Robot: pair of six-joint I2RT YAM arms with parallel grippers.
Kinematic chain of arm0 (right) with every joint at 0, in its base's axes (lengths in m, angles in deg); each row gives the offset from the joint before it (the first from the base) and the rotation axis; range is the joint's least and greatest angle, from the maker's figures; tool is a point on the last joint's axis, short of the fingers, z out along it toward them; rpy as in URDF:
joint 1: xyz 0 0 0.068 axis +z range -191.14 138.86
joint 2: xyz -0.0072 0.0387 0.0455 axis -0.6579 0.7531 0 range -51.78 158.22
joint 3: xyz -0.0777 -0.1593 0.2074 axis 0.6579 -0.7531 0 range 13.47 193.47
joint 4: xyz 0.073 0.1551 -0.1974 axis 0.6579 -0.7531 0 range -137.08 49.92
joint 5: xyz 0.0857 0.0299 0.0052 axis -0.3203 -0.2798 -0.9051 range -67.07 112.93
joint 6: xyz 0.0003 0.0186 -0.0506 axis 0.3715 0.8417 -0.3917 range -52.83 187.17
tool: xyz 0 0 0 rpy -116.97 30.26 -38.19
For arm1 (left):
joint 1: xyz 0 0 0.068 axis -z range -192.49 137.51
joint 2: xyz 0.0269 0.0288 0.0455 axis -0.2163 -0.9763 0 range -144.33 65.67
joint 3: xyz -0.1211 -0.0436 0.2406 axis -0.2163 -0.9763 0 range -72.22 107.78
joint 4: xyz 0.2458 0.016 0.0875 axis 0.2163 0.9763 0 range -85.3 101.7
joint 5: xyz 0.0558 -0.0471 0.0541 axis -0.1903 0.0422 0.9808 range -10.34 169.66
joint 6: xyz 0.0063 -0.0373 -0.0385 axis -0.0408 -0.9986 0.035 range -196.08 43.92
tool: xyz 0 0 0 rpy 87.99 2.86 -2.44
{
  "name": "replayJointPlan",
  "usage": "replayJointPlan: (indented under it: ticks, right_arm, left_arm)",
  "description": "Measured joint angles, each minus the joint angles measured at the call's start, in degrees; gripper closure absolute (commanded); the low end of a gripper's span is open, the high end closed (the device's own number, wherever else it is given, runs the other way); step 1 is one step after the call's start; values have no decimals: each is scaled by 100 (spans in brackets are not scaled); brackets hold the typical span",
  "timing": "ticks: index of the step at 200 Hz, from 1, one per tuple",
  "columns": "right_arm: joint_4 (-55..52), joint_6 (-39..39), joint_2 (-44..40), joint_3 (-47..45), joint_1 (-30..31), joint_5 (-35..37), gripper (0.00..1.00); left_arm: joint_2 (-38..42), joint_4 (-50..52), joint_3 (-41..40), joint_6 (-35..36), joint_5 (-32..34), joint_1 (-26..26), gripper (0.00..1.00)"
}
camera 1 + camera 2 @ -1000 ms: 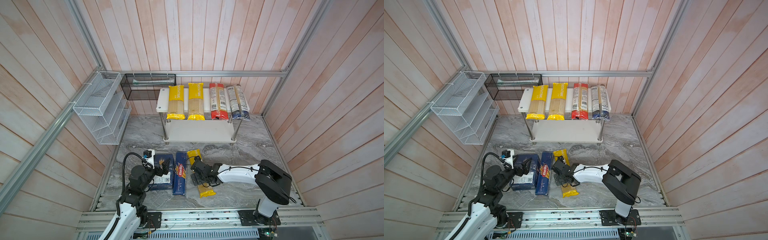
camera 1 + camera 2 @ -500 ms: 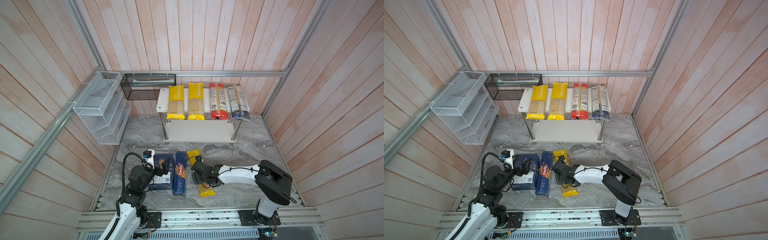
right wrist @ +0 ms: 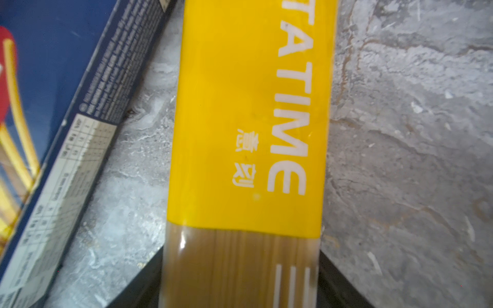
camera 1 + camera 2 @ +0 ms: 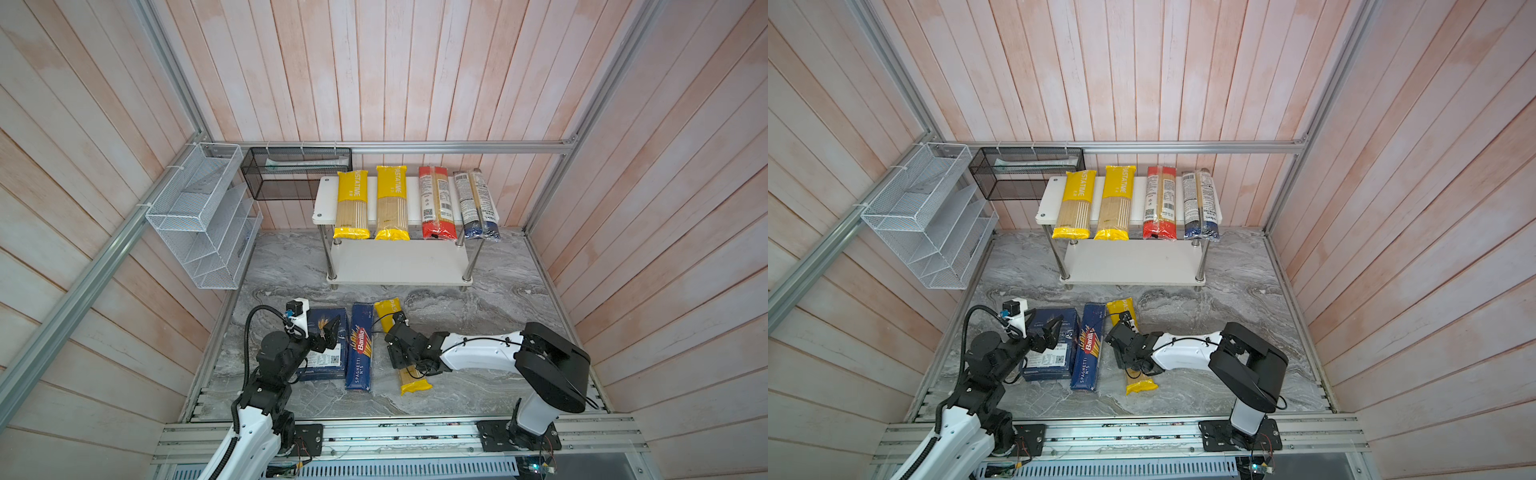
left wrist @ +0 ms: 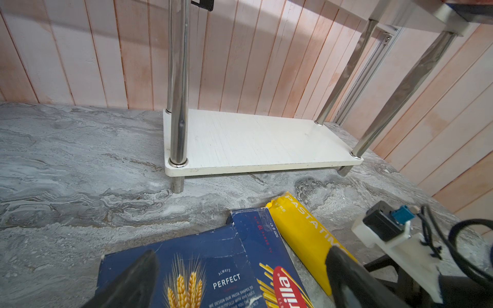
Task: Arrange pasta packages on shelves
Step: Pick up the pasta bag from the center of the table.
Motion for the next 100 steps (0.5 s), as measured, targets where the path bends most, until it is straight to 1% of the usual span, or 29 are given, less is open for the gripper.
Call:
replayJointPlan:
  ticks: [42,47,54,77,100]
  right_arm:
    - [76,28,-234,-203,0,-17,45]
    - [98,37,-262,-238,0,-20,48]
    - [120,44,-306,-282,0,-28,54]
    - [155,76,-459,-369,-2,-52,67]
    - [264,131,-688,-551,-2,-90,72]
  left_arm:
    - [0,0,0,0,2,0,0]
    - [0,0,0,0,2,0,0]
    - [0,0,0,0,2,0,0]
    - [26,0,0,0,2,0,0]
    - [44,0,0,0,2,0,0]
